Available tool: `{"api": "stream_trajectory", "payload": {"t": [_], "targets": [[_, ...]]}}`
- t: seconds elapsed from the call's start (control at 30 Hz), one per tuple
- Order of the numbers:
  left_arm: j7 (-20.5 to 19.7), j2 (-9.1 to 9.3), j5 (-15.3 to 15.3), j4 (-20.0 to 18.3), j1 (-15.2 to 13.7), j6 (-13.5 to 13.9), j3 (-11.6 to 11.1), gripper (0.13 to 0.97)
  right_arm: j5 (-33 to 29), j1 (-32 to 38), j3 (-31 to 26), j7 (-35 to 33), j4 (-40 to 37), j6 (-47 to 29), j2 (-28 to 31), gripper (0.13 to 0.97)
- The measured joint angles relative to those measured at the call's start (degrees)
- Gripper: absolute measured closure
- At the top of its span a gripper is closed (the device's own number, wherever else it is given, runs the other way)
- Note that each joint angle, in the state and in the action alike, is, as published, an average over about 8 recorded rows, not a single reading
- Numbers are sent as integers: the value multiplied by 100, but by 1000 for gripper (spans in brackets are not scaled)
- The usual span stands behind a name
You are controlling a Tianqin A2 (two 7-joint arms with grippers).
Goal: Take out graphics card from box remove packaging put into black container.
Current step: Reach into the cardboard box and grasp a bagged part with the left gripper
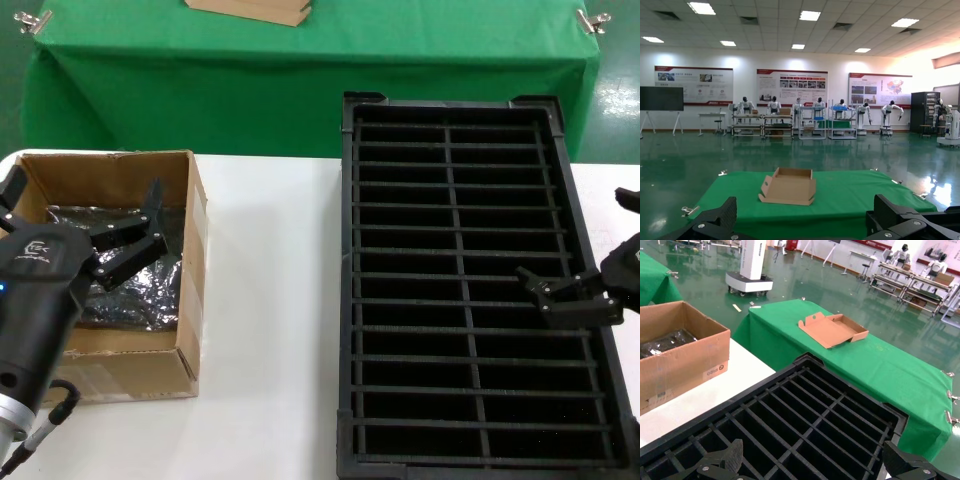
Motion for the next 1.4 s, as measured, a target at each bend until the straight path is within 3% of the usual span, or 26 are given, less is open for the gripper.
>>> {"api": "stream_trajectory", "payload": {"t": [0.83,0.93,1.03,1.1,1.2,1.27,1.4], "targets": [[0,0,0,0,0,0,0,132,0,0,0,0,0,0,0,129],[1,-82,-32,-29,-6,-57,38,132,0,0,0,0,0,0,0,129],[30,-372,-173,-127,-31,-257,157,132,0,0,0,0,0,0,0,129],[88,-698,-348,-231,-56,-481,275,132,0,0,0,0,0,0,0,129],[237,-1322,-696,-403,-74,-885,403,132,0,0,0,0,0,0,0,129],[381,-1793,-987,-501,-26,-1128,375,132,0,0,0,0,0,1,0,129],[768,-2776,-1721,-631,308,-1423,-25,132,0,0,0,0,0,1,1,129]]}}
